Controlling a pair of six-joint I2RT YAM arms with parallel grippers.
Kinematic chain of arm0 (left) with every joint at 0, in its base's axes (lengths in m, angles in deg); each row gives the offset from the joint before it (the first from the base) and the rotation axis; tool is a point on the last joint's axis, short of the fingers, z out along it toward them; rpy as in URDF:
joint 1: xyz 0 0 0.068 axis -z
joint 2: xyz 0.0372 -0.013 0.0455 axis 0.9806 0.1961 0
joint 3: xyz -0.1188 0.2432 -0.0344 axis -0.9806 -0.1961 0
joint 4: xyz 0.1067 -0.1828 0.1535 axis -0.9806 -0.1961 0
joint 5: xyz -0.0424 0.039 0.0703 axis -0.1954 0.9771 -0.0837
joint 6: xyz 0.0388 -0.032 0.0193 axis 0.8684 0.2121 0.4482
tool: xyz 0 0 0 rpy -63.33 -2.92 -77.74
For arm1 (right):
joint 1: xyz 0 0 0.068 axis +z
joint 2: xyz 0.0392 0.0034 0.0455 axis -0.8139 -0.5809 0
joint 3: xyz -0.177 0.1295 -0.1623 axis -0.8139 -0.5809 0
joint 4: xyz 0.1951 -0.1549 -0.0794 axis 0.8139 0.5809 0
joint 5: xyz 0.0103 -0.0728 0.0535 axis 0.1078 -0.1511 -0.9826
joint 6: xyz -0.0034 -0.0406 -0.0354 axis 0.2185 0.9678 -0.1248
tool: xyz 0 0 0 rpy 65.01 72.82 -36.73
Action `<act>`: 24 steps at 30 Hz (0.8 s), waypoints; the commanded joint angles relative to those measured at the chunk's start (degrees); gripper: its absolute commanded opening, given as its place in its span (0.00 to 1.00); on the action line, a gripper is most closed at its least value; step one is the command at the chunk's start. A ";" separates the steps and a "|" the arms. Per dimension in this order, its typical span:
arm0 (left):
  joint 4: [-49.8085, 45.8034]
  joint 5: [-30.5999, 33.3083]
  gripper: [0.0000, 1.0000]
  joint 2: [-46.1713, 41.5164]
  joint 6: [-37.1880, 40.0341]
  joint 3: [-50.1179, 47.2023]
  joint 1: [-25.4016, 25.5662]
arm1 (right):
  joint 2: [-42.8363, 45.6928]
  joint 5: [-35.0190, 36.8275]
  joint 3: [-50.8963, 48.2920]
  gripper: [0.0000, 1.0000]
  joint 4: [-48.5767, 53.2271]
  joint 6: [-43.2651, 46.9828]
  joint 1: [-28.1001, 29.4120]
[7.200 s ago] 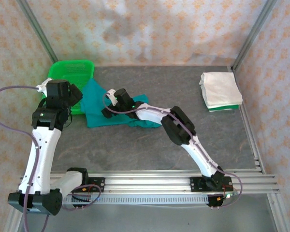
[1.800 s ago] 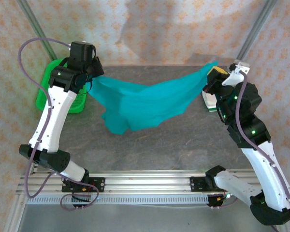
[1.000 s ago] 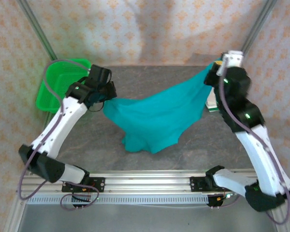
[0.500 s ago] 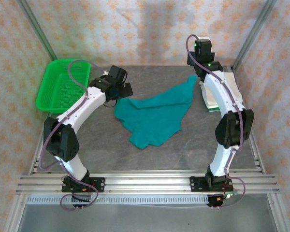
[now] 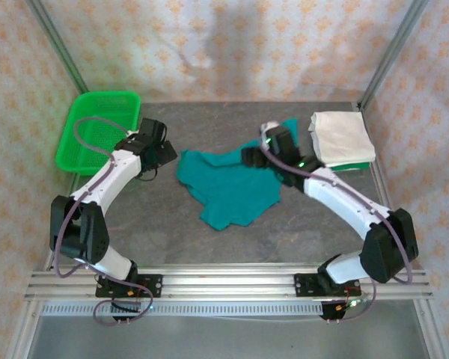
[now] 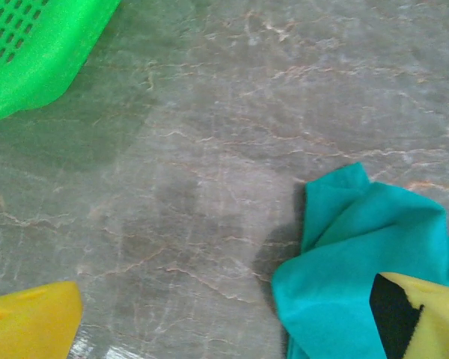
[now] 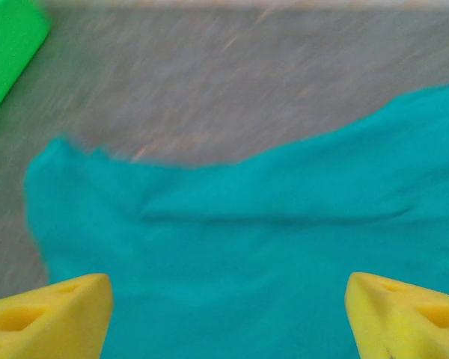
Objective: Fold and stack the t-shirts
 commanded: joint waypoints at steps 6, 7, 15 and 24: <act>2.04 0.09 1.00 -4.11 -0.90 -1.62 -1.24 | -6.27 -1.02 -4.22 0.66 -0.36 -3.19 18.71; 2.05 -0.04 1.00 -4.11 -0.98 -1.77 -1.34 | -7.76 -0.61 -3.94 0.65 0.06 -2.95 20.34; 2.57 -1.14 1.00 -4.72 -2.13 -3.81 -1.43 | -21.73 5.43 1.46 0.59 1.52 8.40 27.34; 2.68 -1.54 1.00 -6.21 -2.33 -5.91 -1.51 | -17.19 10.60 -0.90 0.00 1.27 11.41 27.53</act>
